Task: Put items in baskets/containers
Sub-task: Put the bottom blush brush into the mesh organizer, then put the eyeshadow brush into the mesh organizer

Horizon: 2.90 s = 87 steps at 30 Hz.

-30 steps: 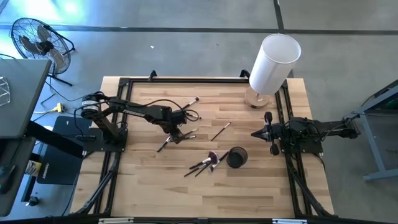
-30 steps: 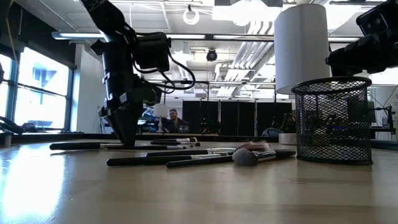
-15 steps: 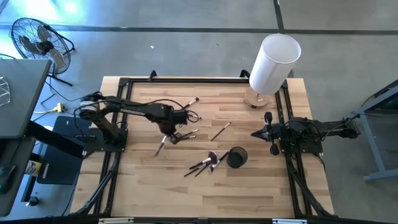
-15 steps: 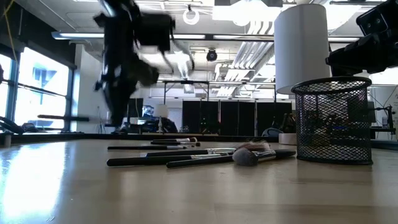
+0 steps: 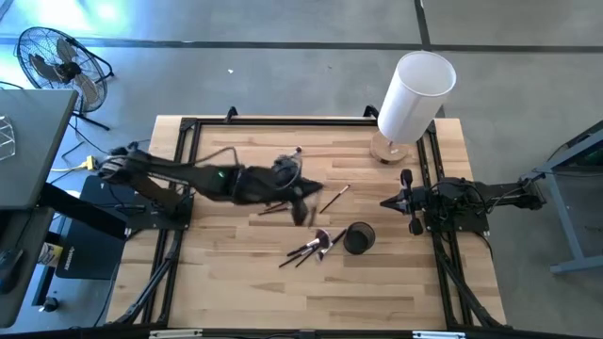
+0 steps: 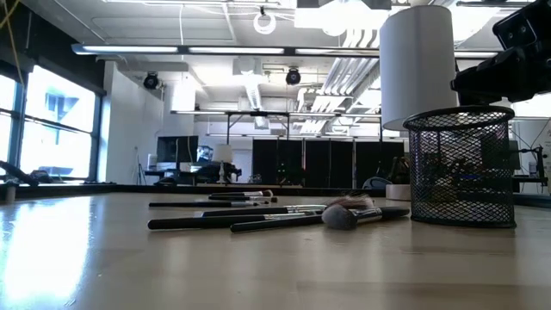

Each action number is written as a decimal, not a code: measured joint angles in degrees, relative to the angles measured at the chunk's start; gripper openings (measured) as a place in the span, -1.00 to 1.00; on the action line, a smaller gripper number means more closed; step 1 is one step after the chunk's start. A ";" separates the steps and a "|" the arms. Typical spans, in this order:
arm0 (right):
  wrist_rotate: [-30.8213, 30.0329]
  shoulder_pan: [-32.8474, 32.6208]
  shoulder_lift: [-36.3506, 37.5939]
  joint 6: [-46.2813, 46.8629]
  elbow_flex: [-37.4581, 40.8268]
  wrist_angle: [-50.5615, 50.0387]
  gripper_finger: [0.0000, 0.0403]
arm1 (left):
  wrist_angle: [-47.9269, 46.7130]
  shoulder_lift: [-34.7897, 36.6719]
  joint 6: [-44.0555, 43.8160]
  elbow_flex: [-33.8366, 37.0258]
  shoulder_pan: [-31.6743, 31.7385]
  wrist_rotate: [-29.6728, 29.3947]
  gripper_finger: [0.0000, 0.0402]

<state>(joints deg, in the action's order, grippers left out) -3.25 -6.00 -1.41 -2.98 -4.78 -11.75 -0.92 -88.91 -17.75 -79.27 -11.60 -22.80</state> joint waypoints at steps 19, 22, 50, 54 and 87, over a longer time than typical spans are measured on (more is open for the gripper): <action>0.02 0.01 -0.46 0.00 0.00 -0.02 -1.00 | 44.96 -28.36 16.01 0.31 0.69 5.57 -1.00; 0.02 0.01 -0.48 0.00 0.00 -0.02 -1.00 | 44.58 -28.77 15.32 0.31 0.74 5.82 -1.00; 0.02 0.02 -0.51 0.00 -0.02 -0.02 -1.00 | 21.74 -24.34 13.95 -7.20 0.31 9.92 -0.63; 0.02 0.00 -0.51 0.00 -0.02 -0.02 -1.00 | -2.52 -21.32 6.50 -13.88 0.28 10.03 -0.71; 3.35 0.02 -0.51 -13.63 -0.04 0.43 -1.00 | 18.51 19.85 -8.21 41.61 -18.45 -13.90 -1.00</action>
<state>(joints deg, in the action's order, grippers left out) 0.11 -5.98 -1.91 -16.62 -4.82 -11.32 17.59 -69.07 -25.96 -37.66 -30.05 -36.70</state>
